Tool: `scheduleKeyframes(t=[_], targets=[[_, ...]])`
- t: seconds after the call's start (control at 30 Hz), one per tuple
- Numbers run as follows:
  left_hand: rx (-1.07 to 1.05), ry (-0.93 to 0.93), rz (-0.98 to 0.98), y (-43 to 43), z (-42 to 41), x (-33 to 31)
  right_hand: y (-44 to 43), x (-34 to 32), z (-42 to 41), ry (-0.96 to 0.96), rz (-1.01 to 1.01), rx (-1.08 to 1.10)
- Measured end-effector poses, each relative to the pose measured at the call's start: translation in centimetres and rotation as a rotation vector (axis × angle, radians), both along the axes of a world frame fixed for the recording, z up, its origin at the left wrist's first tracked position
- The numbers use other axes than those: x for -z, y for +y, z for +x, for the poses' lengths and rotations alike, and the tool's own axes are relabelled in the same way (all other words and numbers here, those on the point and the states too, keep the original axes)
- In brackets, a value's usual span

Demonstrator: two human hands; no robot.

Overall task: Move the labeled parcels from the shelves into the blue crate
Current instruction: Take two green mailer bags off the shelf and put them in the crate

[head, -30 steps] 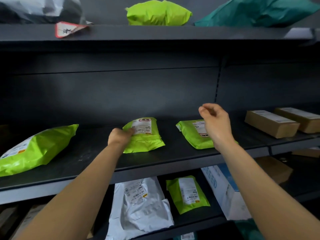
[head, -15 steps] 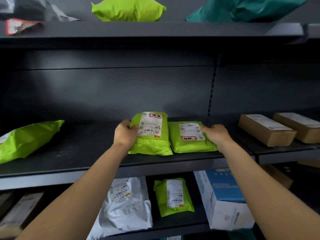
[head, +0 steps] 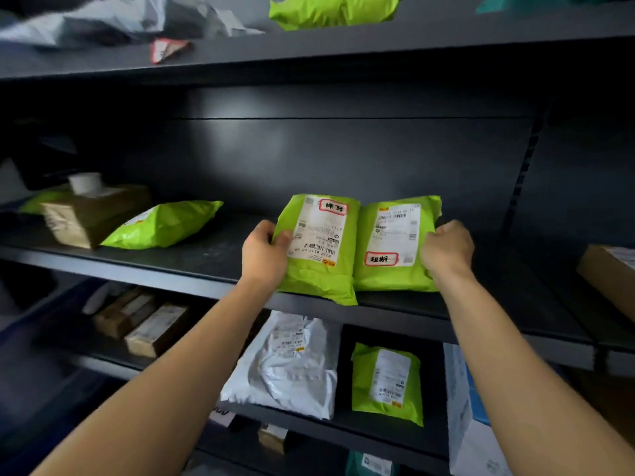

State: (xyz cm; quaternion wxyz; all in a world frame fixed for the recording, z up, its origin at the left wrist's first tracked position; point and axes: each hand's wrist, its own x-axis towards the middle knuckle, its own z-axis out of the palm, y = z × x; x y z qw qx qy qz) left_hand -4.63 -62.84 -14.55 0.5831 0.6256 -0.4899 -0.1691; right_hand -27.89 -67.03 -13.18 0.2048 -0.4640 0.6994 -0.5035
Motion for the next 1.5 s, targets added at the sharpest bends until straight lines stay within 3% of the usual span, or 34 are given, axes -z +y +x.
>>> scheduleKeyframes(t=[0.27,0.53,0.77,1.07,1.5], targets=[[-0.274,0.003,-0.118,8.6,8.5,-0.8,3.9,-1.9,10.8,0.006,-0.226,-0.257],[-0.590,-0.009,-0.169,22.6,20.9,-1.6,12.6,-3.2,26.7,-0.042,-0.316,-0.571],[-0.807,0.054,-0.175,36.6,30.4,-0.5,23.5,-1.8,39.8,-0.155,-0.222,-0.852],[-1.050,0.071,-0.177,50.3,37.3,2.0,34.4,0.8,51.6,-0.107,-0.200,-1.066],[-1.274,0.118,-0.060,56.6,44.9,5.9,38.4,5.0,65.0,-0.094,-0.044,-1.278]])
